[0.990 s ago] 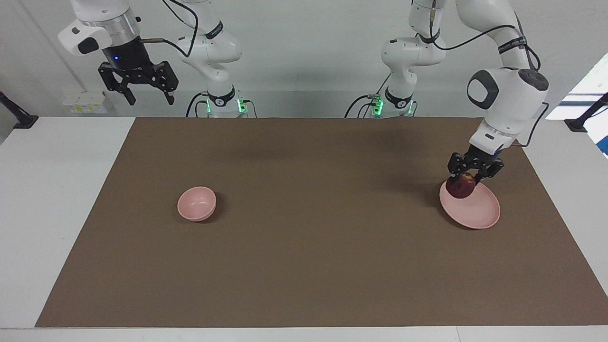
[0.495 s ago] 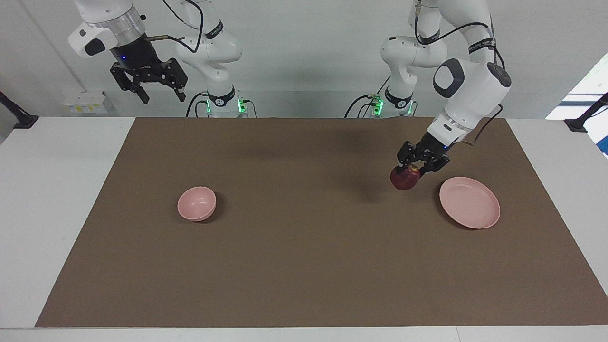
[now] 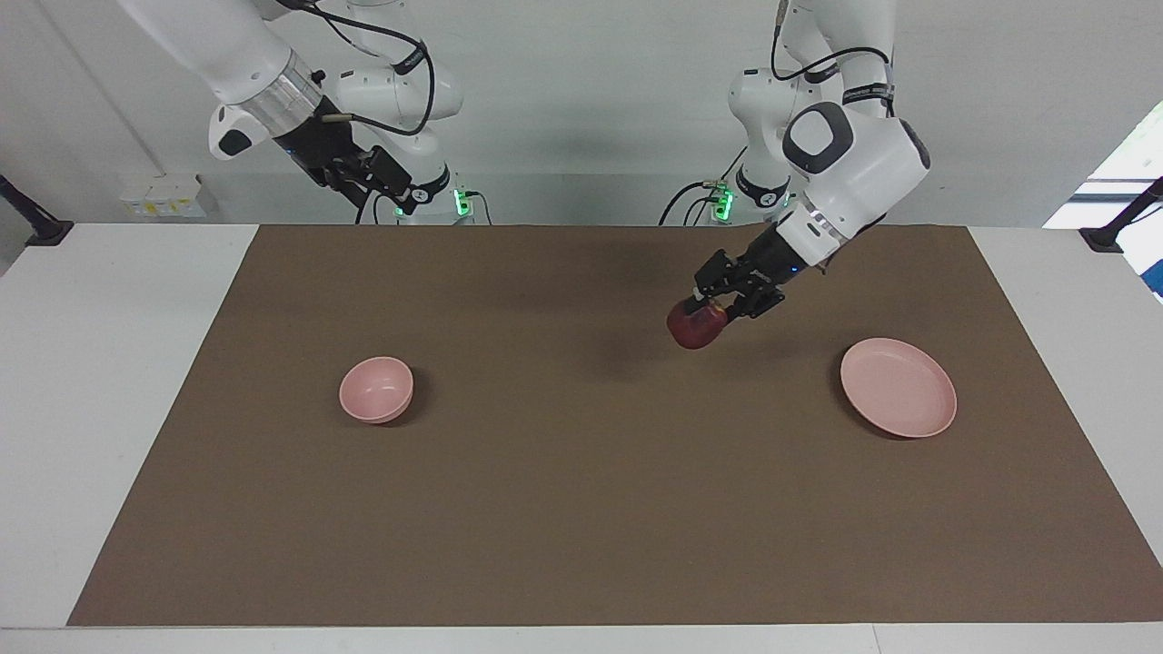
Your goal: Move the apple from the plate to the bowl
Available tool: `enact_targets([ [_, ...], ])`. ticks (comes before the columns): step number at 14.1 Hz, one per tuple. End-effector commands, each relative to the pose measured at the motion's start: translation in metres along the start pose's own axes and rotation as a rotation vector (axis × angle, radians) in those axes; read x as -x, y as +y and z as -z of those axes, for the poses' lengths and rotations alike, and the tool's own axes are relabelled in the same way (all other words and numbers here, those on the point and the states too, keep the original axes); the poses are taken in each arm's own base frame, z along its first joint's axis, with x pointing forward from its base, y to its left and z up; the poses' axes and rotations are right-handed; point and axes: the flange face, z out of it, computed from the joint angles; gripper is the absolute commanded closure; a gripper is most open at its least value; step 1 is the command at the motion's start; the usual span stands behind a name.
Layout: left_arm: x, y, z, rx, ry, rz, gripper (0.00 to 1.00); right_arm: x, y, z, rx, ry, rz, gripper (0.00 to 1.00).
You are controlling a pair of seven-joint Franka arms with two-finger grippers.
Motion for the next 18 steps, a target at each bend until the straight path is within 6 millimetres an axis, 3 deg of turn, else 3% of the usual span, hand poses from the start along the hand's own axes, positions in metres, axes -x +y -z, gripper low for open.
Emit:
enact_targets([
  [1,0.017,0.039,-0.016,0.075,0.040,0.053,1.00,0.001,-0.005,-0.008,-0.079,-0.051,-0.149,0.00],
  [6,0.057,0.098,-0.044,0.148,0.124,0.085,1.00,-0.014,-0.024,-0.021,-0.216,-0.147,-0.424,0.00],
  [10,0.086,0.130,-0.057,0.173,0.131,0.098,1.00,-0.033,-0.055,-0.068,-0.240,-0.243,-0.529,0.00],
  [15,0.082,0.141,-0.055,0.192,0.166,0.087,1.00,-0.040,-0.066,-0.101,-0.218,-0.318,-0.557,0.00],
  [18,0.079,0.149,-0.054,0.205,0.168,0.080,1.00,-0.035,-0.069,-0.119,-0.211,-0.359,-0.565,0.00],
])
